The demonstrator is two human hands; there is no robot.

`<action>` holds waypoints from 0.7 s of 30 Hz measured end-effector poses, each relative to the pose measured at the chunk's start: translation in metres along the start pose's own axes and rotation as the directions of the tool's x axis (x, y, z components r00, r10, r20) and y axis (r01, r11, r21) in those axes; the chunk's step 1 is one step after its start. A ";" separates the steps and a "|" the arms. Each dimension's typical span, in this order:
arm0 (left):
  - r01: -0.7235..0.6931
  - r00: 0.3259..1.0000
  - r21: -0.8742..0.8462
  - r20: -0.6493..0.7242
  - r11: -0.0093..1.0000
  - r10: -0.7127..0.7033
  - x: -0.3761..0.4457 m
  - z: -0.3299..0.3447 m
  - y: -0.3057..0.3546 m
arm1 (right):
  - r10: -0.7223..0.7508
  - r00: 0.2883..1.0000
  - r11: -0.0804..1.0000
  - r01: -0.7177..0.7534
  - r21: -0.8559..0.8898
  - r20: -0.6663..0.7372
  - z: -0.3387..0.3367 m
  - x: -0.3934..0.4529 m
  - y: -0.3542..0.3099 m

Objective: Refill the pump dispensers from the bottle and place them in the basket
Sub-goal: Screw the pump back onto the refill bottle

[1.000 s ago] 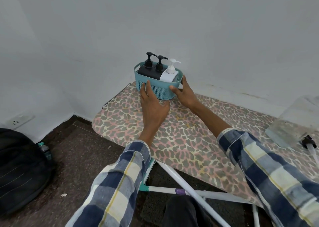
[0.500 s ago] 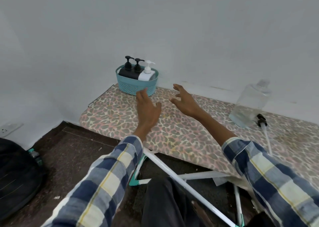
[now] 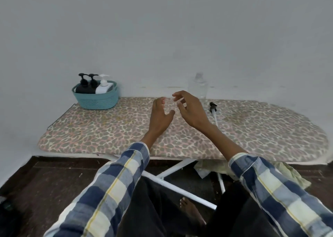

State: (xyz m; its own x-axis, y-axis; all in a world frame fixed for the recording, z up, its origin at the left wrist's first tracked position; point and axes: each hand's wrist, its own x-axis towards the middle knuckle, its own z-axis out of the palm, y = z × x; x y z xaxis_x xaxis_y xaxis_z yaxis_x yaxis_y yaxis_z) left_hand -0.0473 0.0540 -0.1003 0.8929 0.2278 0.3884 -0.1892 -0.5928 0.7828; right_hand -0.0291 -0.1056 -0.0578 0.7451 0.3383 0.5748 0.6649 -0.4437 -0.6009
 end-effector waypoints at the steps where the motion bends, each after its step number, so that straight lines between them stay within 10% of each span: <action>1: 0.005 1.000 -0.013 0.012 1.000 -0.005 0.002 0.008 0.007 | 0.011 0.999 1.000 -0.010 0.003 -0.052 -0.012 -0.003 0.005; 9: 0.093 0.995 -0.090 0.053 0.992 -0.088 0.024 0.059 0.037 | 0.349 0.873 0.934 -0.352 0.055 -0.339 -0.080 -0.018 0.079; 21: 0.118 0.992 -0.154 0.073 0.981 -0.108 0.067 0.106 0.051 | 0.743 0.669 0.669 -0.742 -0.041 0.020 -0.079 0.009 0.156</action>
State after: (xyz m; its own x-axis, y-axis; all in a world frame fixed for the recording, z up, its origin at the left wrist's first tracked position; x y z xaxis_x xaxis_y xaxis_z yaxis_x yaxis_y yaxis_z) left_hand 0.0465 -0.0431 -0.0860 0.9354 0.2336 0.2656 -0.1434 -0.4360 0.8885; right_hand 0.0770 -0.2370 -0.1022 0.9936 -0.0870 -0.0726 -0.1099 -0.5821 -0.8057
